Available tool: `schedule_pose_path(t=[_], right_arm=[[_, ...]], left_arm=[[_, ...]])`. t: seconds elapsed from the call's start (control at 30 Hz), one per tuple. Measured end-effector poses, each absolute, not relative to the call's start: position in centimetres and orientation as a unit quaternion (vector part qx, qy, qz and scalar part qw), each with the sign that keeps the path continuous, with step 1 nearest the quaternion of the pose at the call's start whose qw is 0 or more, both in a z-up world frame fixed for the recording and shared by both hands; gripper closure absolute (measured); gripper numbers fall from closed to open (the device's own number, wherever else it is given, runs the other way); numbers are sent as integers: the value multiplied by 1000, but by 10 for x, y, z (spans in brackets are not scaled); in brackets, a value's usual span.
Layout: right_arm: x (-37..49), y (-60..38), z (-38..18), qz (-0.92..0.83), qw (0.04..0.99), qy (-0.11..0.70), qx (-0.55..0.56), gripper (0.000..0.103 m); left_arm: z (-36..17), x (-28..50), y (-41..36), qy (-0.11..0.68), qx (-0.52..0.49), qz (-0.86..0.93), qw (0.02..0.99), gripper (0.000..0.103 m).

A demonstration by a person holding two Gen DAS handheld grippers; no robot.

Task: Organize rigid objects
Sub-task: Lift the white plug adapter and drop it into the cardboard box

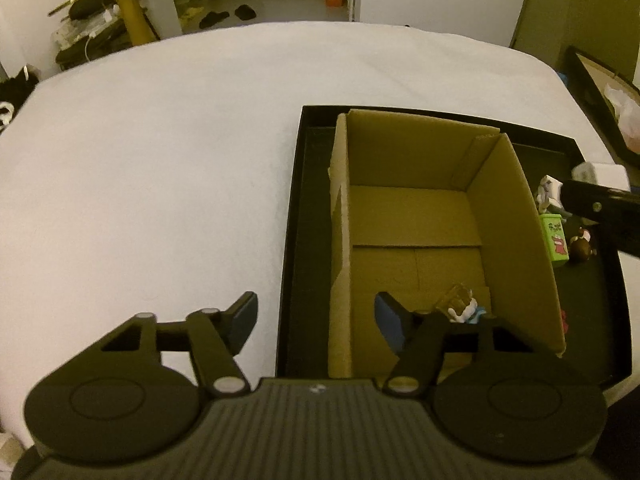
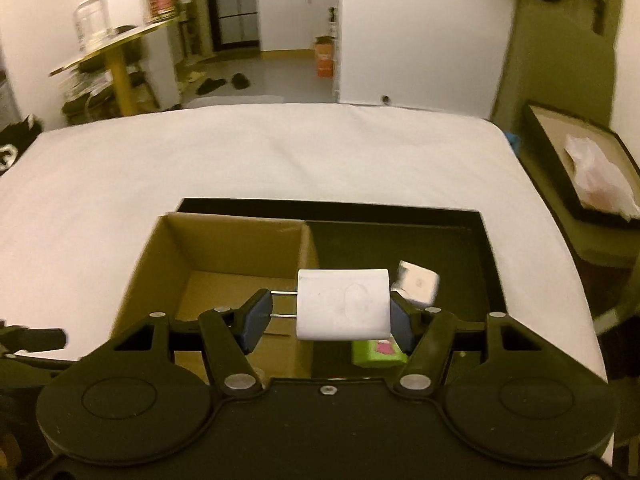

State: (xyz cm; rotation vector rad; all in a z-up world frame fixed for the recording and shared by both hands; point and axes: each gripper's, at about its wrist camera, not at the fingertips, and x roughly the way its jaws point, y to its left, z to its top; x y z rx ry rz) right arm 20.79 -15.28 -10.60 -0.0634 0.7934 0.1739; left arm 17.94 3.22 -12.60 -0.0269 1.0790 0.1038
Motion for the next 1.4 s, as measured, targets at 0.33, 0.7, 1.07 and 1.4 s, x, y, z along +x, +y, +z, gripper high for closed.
schedule_pose_path(t=[0.33,0.7,1.07,1.4], right_arm=[[215,-113,-102,144,908,388,-67,42],[217,-87,-103,187,895,393,-99,42],[225,-67,-99,226,885,384,-133,42],[229,-72,-90,232,889,375,-126,39]], left_arm=[[-138,186,41,536,-52,22,842,73],[-149,194,48,556,-92,-2,826,91],[-151,195,53,558,-106,-4,823,91],[-149,192,56,556,-115,1,823,91]])
